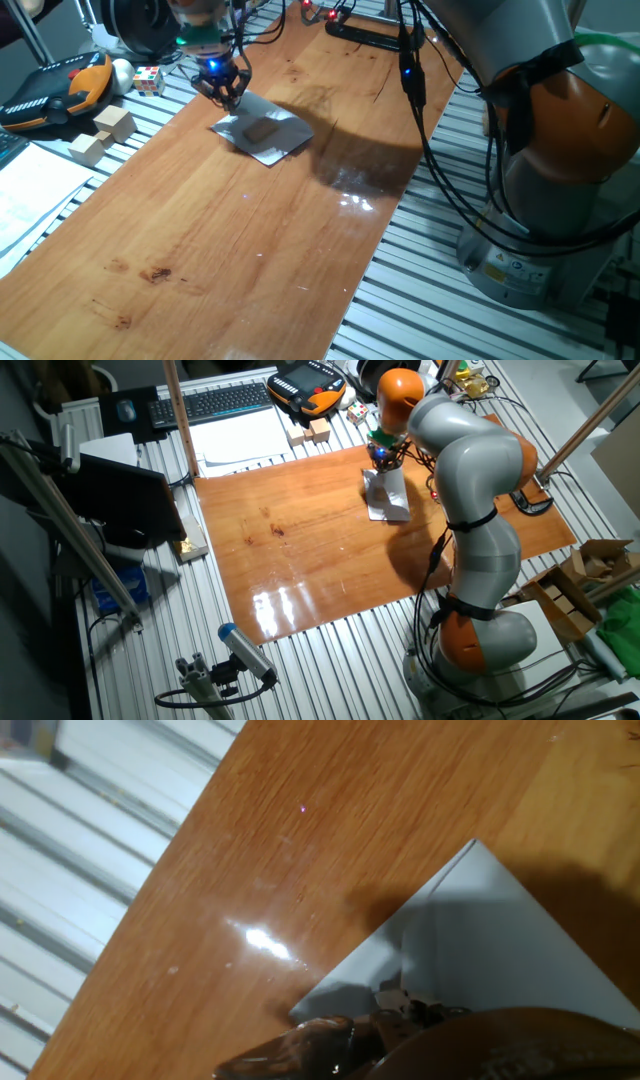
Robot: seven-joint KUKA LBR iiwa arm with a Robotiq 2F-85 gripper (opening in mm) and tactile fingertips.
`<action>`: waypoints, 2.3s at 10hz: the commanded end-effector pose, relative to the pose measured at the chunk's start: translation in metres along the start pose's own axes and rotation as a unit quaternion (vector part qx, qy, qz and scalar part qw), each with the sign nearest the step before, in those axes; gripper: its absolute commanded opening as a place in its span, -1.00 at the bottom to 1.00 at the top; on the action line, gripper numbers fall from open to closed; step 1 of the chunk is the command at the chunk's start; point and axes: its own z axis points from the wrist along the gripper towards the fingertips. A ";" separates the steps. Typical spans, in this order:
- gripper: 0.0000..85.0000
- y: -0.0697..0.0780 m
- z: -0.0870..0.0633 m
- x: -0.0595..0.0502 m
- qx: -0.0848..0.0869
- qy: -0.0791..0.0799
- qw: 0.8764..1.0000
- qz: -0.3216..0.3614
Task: Unfold a piece of paper
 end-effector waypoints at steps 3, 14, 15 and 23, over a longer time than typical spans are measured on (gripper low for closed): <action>-0.95 -0.011 0.002 -0.007 0.006 -0.005 1.000 0.015; -0.95 -0.023 -0.003 -0.012 0.003 0.020 1.000 -0.016; -0.95 -0.023 -0.003 -0.012 0.002 0.020 1.000 -0.024; -0.95 -0.035 -0.012 -0.037 -0.005 0.010 0.998 -0.063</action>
